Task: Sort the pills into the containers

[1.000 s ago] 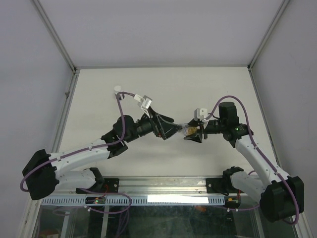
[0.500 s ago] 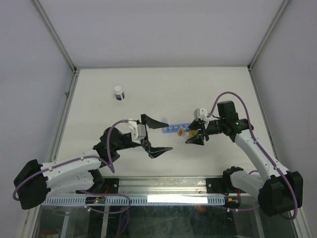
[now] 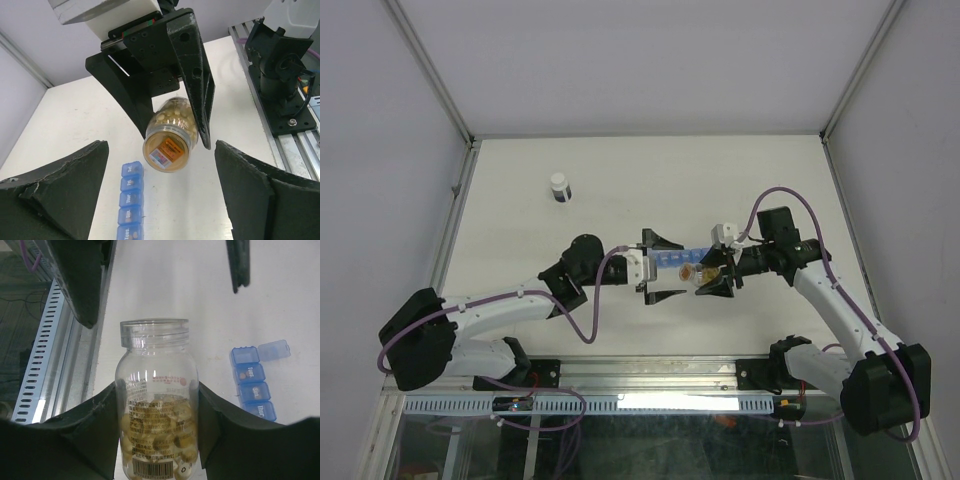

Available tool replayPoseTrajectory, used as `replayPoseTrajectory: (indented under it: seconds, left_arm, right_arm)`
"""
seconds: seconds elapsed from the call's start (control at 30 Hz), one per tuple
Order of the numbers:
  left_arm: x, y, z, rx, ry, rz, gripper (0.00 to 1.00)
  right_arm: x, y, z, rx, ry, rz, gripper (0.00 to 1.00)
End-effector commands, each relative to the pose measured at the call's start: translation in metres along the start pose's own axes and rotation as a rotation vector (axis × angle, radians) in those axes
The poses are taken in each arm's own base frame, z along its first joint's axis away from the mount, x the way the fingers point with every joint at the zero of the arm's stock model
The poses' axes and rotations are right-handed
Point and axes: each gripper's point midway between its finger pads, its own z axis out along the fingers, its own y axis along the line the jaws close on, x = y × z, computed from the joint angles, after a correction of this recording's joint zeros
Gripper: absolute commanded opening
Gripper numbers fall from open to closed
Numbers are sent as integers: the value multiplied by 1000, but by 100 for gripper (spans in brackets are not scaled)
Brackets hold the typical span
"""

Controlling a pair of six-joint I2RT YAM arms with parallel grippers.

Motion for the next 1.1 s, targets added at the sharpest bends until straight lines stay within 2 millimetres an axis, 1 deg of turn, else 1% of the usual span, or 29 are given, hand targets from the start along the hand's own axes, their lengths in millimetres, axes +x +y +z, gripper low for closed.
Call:
replayPoseTrajectory:
  seconds: [0.0, 0.17, 0.23, 0.6, 0.73, 0.8, 0.87, 0.93, 1.03, 1.07]
  left_arm:
    - [-17, 5, 18, 48, -36, 49, 86]
    - [-18, 6, 21, 52, -38, 33, 67]
    - [-18, 5, 20, 51, -39, 33, 63]
    - [-9, 1, 23, 73, -21, 14, 63]
    - [-7, -1, 24, 86, -16, 7, 60]
    - [-6, -2, 25, 96, -13, 2, 53]
    - [-5, -3, 25, 102, -9, -8, 43]
    - [-7, -4, 25, 109, -14, -19, 31]
    - [-13, -6, 24, 114, -28, -65, 18]
    - [-15, -6, 23, 115, -30, -93, 12]
  right_arm:
    - [-23, -3, -3, -10, -51, -76, 0]
    - [-23, -2, -3, -8, -47, -78, 0]
    - [-23, -2, -3, -11, -48, -78, 0]
    - [-23, -1, -3, -13, -49, -77, 0]
    - [-22, -1, -3, -13, -48, -75, 0]
    - [-22, -1, -3, -14, -48, -74, 0]
    - [-21, -1, -3, -13, -46, -74, 0]
    - [-21, -2, -3, -11, -43, -72, 0]
    - [-20, -4, -3, -4, -34, -67, 0]
    - [-20, -6, -3, 1, -29, -63, 0]
